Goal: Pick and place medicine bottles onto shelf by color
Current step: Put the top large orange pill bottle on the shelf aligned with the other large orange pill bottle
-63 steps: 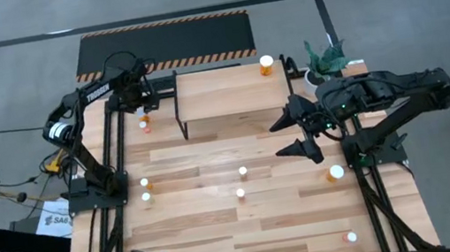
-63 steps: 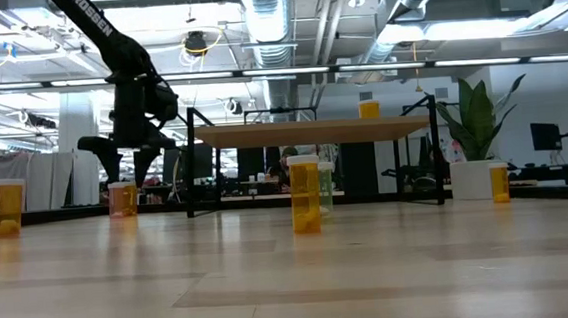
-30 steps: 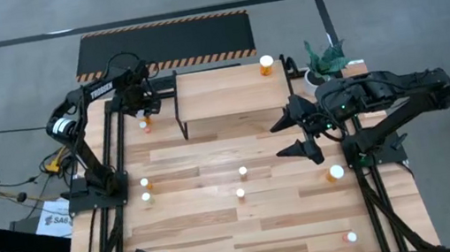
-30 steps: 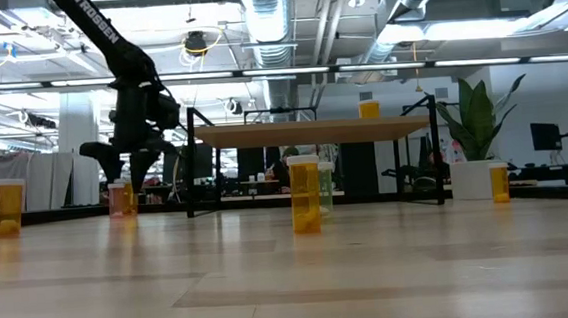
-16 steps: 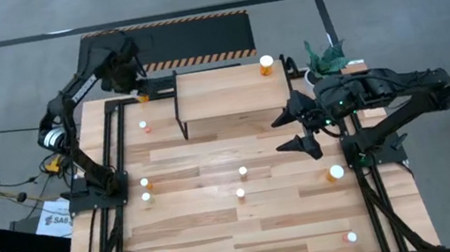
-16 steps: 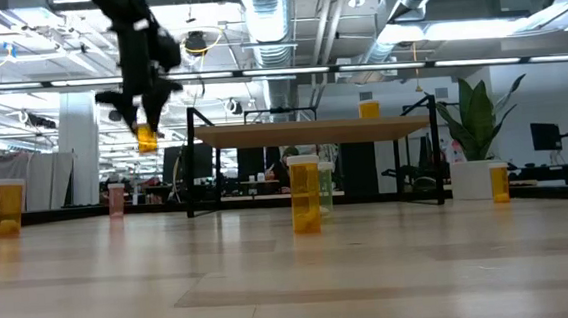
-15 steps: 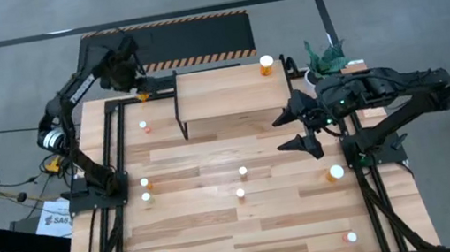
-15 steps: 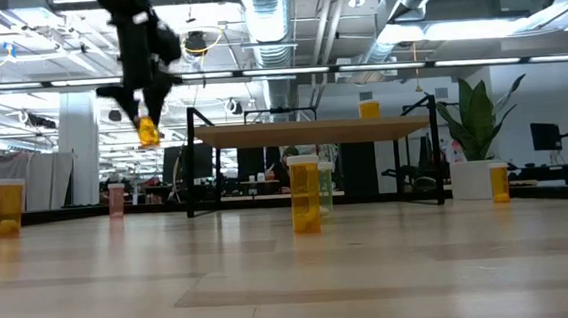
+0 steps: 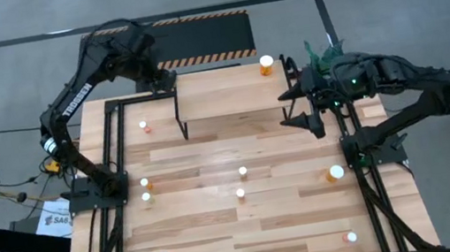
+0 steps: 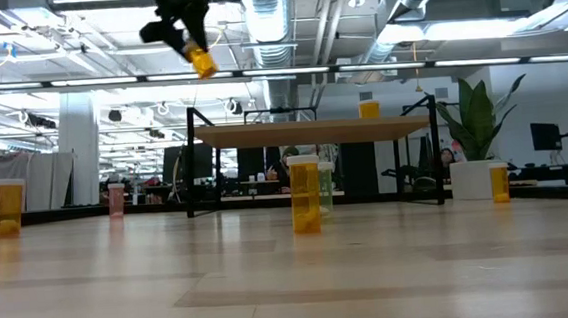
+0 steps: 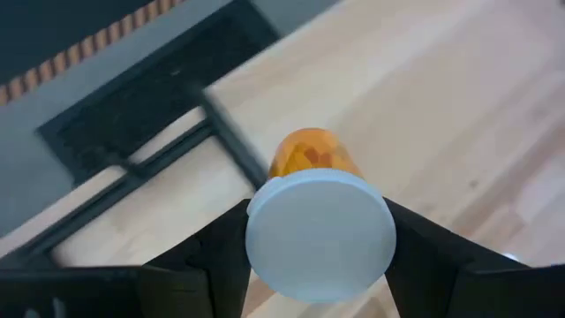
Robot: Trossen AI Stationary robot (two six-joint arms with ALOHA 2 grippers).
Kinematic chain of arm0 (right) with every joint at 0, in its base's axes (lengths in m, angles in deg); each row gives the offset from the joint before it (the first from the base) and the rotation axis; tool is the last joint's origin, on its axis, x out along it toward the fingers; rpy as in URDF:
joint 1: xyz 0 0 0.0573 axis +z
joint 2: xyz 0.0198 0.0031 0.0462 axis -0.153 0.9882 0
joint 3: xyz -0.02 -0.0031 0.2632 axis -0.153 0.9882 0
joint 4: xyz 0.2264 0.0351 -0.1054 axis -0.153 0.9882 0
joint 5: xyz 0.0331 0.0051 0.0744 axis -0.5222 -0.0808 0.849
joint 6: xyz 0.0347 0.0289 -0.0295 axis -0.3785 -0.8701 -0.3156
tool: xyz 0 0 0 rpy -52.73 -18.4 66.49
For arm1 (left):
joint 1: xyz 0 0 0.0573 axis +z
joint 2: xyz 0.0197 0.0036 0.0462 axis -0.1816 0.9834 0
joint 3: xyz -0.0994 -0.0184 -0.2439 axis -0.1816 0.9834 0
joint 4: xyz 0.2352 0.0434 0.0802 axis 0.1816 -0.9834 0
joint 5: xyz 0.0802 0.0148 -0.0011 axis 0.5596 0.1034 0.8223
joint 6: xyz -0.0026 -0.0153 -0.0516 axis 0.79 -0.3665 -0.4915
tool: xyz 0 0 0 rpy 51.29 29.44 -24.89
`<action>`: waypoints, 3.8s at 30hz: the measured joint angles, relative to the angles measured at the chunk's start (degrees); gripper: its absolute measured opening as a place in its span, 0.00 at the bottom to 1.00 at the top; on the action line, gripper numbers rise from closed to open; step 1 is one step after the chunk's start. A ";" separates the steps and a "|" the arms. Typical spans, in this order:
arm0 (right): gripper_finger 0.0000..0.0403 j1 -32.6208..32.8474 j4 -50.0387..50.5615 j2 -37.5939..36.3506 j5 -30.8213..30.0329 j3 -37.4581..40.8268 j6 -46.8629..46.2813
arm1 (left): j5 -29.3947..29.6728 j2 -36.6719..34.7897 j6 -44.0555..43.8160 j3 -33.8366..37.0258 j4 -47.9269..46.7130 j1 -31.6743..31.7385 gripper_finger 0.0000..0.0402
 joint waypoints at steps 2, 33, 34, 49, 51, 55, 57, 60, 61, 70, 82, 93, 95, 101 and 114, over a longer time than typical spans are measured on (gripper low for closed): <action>0.93 -1.34 0.00 0.43 0.00 0.00 1.03 | 0.02 0.71 -0.54 0.00 1.20 -2.69 0.49; 0.93 -4.65 -0.04 2.00 0.12 0.04 1.63 | 2.84 14.56 2.79 0.07 0.40 -13.67 0.49; 0.93 -4.65 -0.04 2.01 0.13 0.04 1.62 | 4.43 14.58 3.15 0.07 0.21 -13.62 0.49; 0.93 -4.59 -0.07 1.99 0.20 0.02 1.00 | 3.42 16.38 5.06 -0.02 -0.85 -12.01 0.49; 0.93 -4.59 -0.07 2.01 0.21 0.02 1.00 | 3.56 16.38 5.06 -0.02 -0.76 -12.01 0.49; 0.93 -4.59 -0.07 2.01 0.22 0.02 1.03 | 3.65 16.38 5.04 0.00 -0.41 -12.01 0.49; 0.93 -4.59 -0.07 2.01 0.22 0.02 1.03 | 3.67 16.36 5.03 0.00 0.35 -12.01 0.50; 0.93 -4.59 -0.07 2.01 0.22 0.02 1.05 | 3.85 16.33 5.02 0.00 1.19 -12.01 0.55; 0.93 -4.59 -0.07 2.01 0.22 0.02 1.05 | 3.85 16.31 5.04 0.00 1.28 -12.01 0.56; 0.93 -4.59 -0.07 2.01 0.22 0.02 1.09 | 3.90 16.23 6.32 -1.98 1.96 -12.01 0.70; 0.93 -4.73 -0.30 7.03 0.17 -0.07 2.51 | 5.74 15.27 10.62 -15.49 -7.14 -11.55 0.74; 0.93 -7.33 -18.20 22.12 1.60 0.00 12.05 | 5.60 -14.49 11.89 11.35 9.67 -11.14 0.74; 0.93 -9.01 -22.61 24.26 1.79 0.00 12.86 | 3.80 -22.10 12.68 20.29 16.07 -11.14 0.74; 0.93 -14.87 -33.64 30.12 1.87 -0.02 11.86 | -0.13 -39.66 11.67 41.55 33.98 -11.31 0.74; 0.93 -18.69 -47.21 39.97 9.05 0.00 6.69 | -0.87 -50.48 13.22 54.51 41.32 -10.25 0.74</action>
